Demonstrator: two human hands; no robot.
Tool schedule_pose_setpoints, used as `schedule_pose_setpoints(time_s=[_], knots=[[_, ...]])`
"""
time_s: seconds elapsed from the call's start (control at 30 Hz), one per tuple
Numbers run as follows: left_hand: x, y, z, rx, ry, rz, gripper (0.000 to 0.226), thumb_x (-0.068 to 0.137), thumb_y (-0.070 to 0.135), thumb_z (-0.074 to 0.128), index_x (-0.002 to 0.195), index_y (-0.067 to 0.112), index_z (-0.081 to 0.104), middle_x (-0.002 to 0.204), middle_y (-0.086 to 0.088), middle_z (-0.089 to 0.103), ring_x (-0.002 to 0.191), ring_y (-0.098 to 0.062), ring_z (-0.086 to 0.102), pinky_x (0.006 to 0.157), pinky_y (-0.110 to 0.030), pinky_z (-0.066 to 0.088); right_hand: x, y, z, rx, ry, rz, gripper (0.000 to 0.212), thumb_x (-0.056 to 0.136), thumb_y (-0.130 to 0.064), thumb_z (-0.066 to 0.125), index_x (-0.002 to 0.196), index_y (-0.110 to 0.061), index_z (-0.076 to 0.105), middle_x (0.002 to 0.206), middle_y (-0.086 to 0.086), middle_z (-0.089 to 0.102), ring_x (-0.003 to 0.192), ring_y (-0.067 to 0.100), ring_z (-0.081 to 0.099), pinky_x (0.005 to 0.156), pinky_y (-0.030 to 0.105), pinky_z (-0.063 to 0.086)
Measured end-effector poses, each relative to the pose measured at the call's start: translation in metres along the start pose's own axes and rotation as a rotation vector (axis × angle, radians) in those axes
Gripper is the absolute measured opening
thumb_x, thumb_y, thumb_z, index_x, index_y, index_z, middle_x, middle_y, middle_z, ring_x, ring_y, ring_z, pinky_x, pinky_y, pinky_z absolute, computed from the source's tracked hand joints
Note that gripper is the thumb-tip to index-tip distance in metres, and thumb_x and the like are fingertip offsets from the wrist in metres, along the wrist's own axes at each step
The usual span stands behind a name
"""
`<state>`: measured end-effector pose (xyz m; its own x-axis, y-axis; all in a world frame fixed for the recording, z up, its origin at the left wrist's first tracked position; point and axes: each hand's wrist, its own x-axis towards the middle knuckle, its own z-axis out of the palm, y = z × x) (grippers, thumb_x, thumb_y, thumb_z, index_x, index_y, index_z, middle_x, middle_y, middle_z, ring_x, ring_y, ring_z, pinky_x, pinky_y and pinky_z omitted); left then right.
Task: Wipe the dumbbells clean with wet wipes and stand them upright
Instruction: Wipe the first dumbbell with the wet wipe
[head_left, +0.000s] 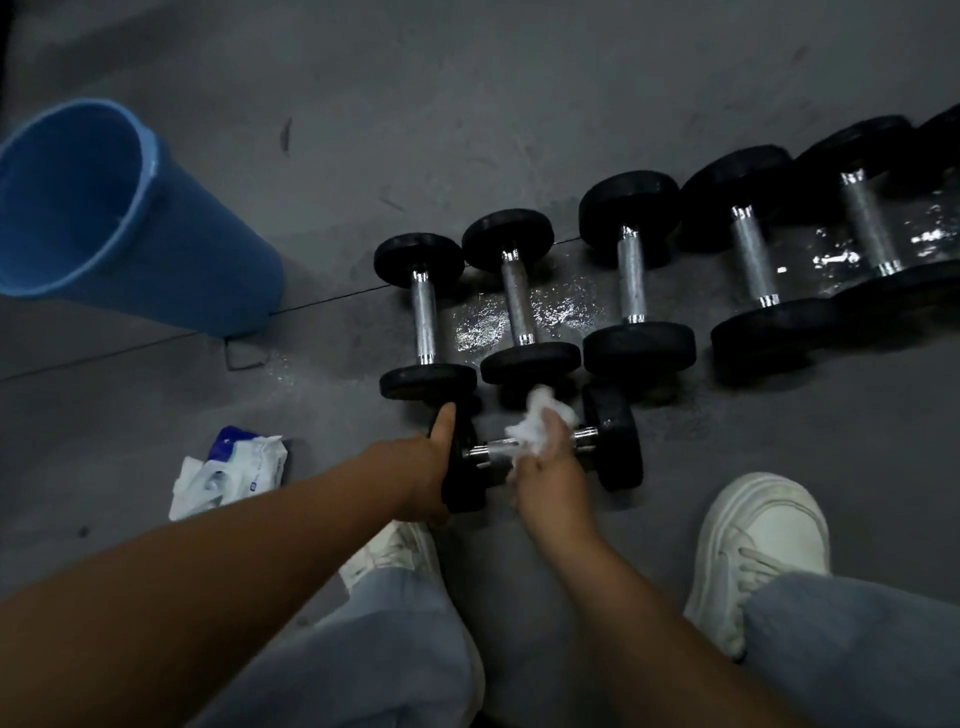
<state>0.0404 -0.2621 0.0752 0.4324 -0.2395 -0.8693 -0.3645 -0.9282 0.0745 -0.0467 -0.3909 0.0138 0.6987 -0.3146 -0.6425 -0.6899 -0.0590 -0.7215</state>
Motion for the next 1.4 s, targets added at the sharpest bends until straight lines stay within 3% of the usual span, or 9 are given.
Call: schedule_pose_setpoints(time_s=[0.1,0.2,0.3,0.5,0.7,0.87,1.03,1.27,1.4], knots=[[-0.003,-0.003,0.011,0.031,0.05,0.044,0.129,0.08,0.045,0.072,0.149,0.013,-0.032,0.151,-0.016,0.037,0.118,-0.03,0.058,0.097,-0.039,0.048,-0.004,-0.002,-0.006,-0.074,-0.058,0.017,0.043,0.087,-0.031,0.043,0.129,-0.028,0.045,0.088,0.017,0.065,0.065,0.029,0.063,0.059,0.034,0.052],[-0.001,-0.005,0.028,-0.009,0.101,0.046,0.132,0.076,0.049,0.072,0.148,0.016,-0.032,0.149,-0.017,0.037,0.116,-0.031,0.059,0.095,-0.039,0.049,-0.011,-0.009,-0.015,-0.033,-0.064,-0.024,0.017,0.097,-0.014,0.044,0.092,-0.02,0.058,0.068,0.008,0.058,0.049,0.013,0.051,0.045,0.024,0.042],[0.0,-0.004,0.04,-0.07,0.206,0.029,0.13,0.073,0.048,0.074,0.152,0.02,-0.025,0.155,-0.017,0.026,0.123,-0.034,0.053,0.097,-0.041,0.048,-0.012,-0.005,-0.024,-0.257,-0.057,-0.036,0.026,0.082,-0.032,0.043,0.084,-0.015,0.062,0.084,0.012,0.066,0.077,0.025,0.06,0.067,0.03,0.045],[0.003,-0.009,0.063,-0.428,0.47,0.177,0.119,0.07,0.037,0.081,0.157,0.023,0.0,0.163,0.005,-0.017,0.135,-0.028,0.043,0.096,-0.03,0.047,-0.02,-0.017,-0.032,-0.578,0.056,-0.407,0.027,0.093,-0.011,0.051,0.113,-0.013,0.068,0.124,0.005,0.05,0.113,0.017,0.053,0.091,0.02,0.04],[0.01,-0.034,0.073,-0.451,0.546,0.327,0.122,0.064,0.046,0.086,0.156,0.026,0.009,0.163,0.012,-0.003,0.146,-0.017,0.025,0.111,-0.036,0.039,-0.015,-0.026,-0.03,-0.682,-0.086,-0.525,0.024,0.09,-0.01,0.056,0.109,-0.015,0.071,0.121,0.007,0.063,0.112,0.021,0.06,0.093,0.03,0.048],[0.009,-0.04,0.084,-0.535,0.571,0.38,0.118,0.066,0.045,0.085,0.156,0.03,0.011,0.161,0.019,-0.002,0.144,-0.013,0.028,0.106,-0.026,0.037,-0.019,-0.017,-0.016,-0.849,-0.176,-0.497,0.045,0.095,-0.01,0.044,0.135,-0.026,0.054,0.131,0.001,0.06,0.119,0.019,0.057,0.099,0.027,0.044],[0.01,-0.039,0.092,-0.545,0.634,0.399,0.115,0.064,0.043,0.086,0.155,0.029,0.017,0.162,0.015,0.004,0.142,-0.017,0.034,0.108,-0.035,0.042,-0.009,-0.014,-0.017,-0.78,0.033,-0.359,0.037,0.095,-0.008,0.042,0.124,-0.02,0.063,0.121,-0.002,0.065,0.112,0.023,0.061,0.095,0.024,0.043],[0.009,-0.034,0.098,-0.51,0.695,0.405,0.114,0.064,0.046,0.082,0.155,0.025,0.016,0.16,0.007,0.01,0.141,-0.023,0.033,0.107,-0.04,0.043,-0.006,-0.017,-0.032,-0.867,0.055,-0.266,0.037,0.095,-0.01,0.041,0.124,-0.021,0.062,0.127,0.004,0.062,0.115,0.024,0.058,0.096,0.023,0.041],[0.007,-0.034,0.105,-0.533,0.682,0.397,0.114,0.067,0.043,0.083,0.156,0.028,0.012,0.163,0.011,0.0,0.142,-0.019,0.029,0.106,-0.029,0.038,-0.022,-0.019,-0.032,-0.885,-0.079,-0.361,0.046,0.089,-0.003,0.044,0.124,-0.024,0.063,0.131,0.002,0.06,0.121,0.017,0.056,0.1,0.02,0.039]])
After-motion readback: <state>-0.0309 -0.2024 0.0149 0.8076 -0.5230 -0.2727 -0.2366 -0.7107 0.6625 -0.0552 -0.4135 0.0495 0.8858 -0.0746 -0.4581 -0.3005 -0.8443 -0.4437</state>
